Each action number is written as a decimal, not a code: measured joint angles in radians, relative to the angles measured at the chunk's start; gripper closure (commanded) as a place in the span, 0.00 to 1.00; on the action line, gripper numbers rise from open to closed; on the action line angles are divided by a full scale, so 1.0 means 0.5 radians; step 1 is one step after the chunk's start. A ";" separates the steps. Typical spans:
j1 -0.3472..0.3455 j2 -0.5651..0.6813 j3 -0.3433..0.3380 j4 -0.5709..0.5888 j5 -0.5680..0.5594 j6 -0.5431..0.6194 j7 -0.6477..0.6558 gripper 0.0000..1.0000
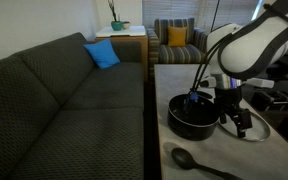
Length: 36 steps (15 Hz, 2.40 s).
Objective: Put the black ladle inside the black pot
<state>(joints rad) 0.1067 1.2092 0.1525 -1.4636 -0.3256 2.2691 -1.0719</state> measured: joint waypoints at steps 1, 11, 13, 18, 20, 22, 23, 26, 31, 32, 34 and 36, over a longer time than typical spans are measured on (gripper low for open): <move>0.009 0.042 0.010 0.039 0.014 0.000 0.001 0.00; 0.087 0.186 0.182 0.139 0.271 0.032 0.355 0.00; 0.131 0.191 0.181 0.052 0.273 0.161 0.530 0.00; 0.264 0.164 0.123 -0.103 0.205 0.347 0.930 0.00; 0.268 0.149 0.057 -0.102 0.140 0.346 1.007 0.00; 0.266 0.136 -0.006 -0.106 0.064 0.335 1.056 0.00; 0.254 0.135 -0.029 -0.100 0.030 0.321 1.046 0.00; 0.174 0.153 -0.040 -0.058 -0.039 0.295 0.881 0.00; 0.076 0.269 0.000 0.133 -0.044 0.157 0.502 0.00; 0.076 0.283 0.007 0.152 -0.044 0.143 0.485 0.00; 0.079 0.292 0.018 0.165 -0.044 0.138 0.480 0.00; 0.079 0.293 0.021 0.167 -0.030 0.138 0.470 0.00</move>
<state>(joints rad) 0.1459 1.3559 0.1632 -1.3800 -0.3408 2.3382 -0.8368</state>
